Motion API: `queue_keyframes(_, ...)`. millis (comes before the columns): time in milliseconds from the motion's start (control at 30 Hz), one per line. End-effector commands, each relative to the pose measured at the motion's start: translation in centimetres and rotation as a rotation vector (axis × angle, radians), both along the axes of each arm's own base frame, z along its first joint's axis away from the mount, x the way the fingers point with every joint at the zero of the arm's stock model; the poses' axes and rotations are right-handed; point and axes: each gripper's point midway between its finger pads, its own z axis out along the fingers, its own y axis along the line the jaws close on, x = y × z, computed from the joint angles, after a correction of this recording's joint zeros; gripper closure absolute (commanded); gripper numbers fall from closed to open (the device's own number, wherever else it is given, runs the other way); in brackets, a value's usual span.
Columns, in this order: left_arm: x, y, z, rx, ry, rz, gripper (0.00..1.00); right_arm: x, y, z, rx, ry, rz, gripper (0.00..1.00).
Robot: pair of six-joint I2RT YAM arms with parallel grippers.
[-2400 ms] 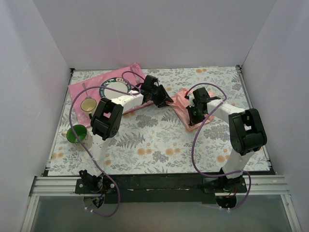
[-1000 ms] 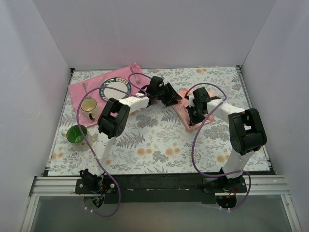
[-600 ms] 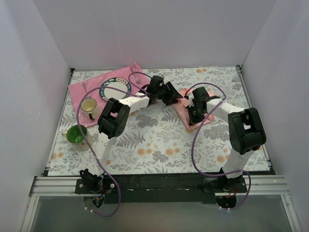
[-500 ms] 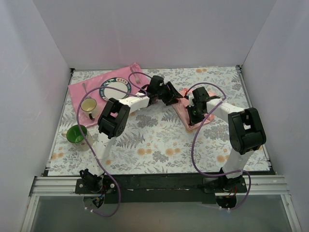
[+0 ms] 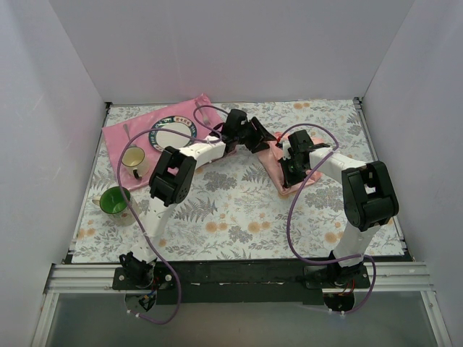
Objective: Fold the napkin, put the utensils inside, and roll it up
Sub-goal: Roll the napkin with the utensil
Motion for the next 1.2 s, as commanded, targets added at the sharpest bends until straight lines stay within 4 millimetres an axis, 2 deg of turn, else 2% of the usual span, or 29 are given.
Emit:
queue_keyframes(0,0.4,0.3,-3.1,0.050,0.038,0.017,0.53,-0.5,-0.8,-1.6,-0.040,0.035,-0.005,0.94)
queue_keyframes(133,0.2,0.8,-5.8,0.102,0.050,0.019,0.54,-0.5,-0.9,-1.4,-0.045,0.035,-0.010,0.94)
queue_keyframes(267,0.4,1.4,-6.8,0.143,0.024,0.030,0.54,0.1,-0.7,0.0,-0.039,0.005,-0.017,0.90)
queue_keyframes(433,-0.1,1.8,-7.0,0.160,0.040,0.031,0.55,1.9,-0.8,3.5,-0.061,-0.076,-0.033,0.75)
queue_keyframes(467,-0.4,1.9,-7.2,0.164,0.045,0.029,0.55,2.5,-0.8,4.7,-0.066,-0.095,-0.033,0.73)
queue_keyframes(500,-0.5,1.9,-7.2,0.165,0.043,0.025,0.55,3.1,-1.8,5.3,-0.126,-0.121,-0.059,0.71)
queue_keyframes(600,-0.9,2.0,-7.2,0.163,0.049,0.016,0.55,4.4,-2.9,7.8,-0.201,-0.197,-0.105,0.63)
queue_keyframes(700,-1.1,1.9,-7.0,0.165,0.042,0.013,0.55,5.5,-2.7,10.1,-0.241,-0.281,-0.112,0.57)
queue_keyframes(767,-1.1,2.0,-6.8,0.166,0.035,0.010,0.55,5.8,-1.4,10.8,-0.217,-0.312,-0.067,0.51)
queue_keyframes(867,-1.2,2.0,-6.8,0.167,0.037,0.011,0.55,6.0,1.9,11.1,-0.128,-0.334,0.042,0.46)
queue_keyframes(933,-1.2,1.9,-6.8,0.162,0.041,0.007,0.55,6.1,3.8,10.2,-0.115,-0.346,0.096,0.44)
queue_keyframes(1033,-1.2,1.8,-7.1,0.157,0.055,0.004,0.55,6.1,5.6,8.6,-0.122,-0.367,0.148,0.42)
queue_keyframes(1167,-1.4,1.7,-7.4,0.160,0.069,-0.004,0.55,6.2,6.6,6.5,-0.161,-0.379,0.200,0.42)
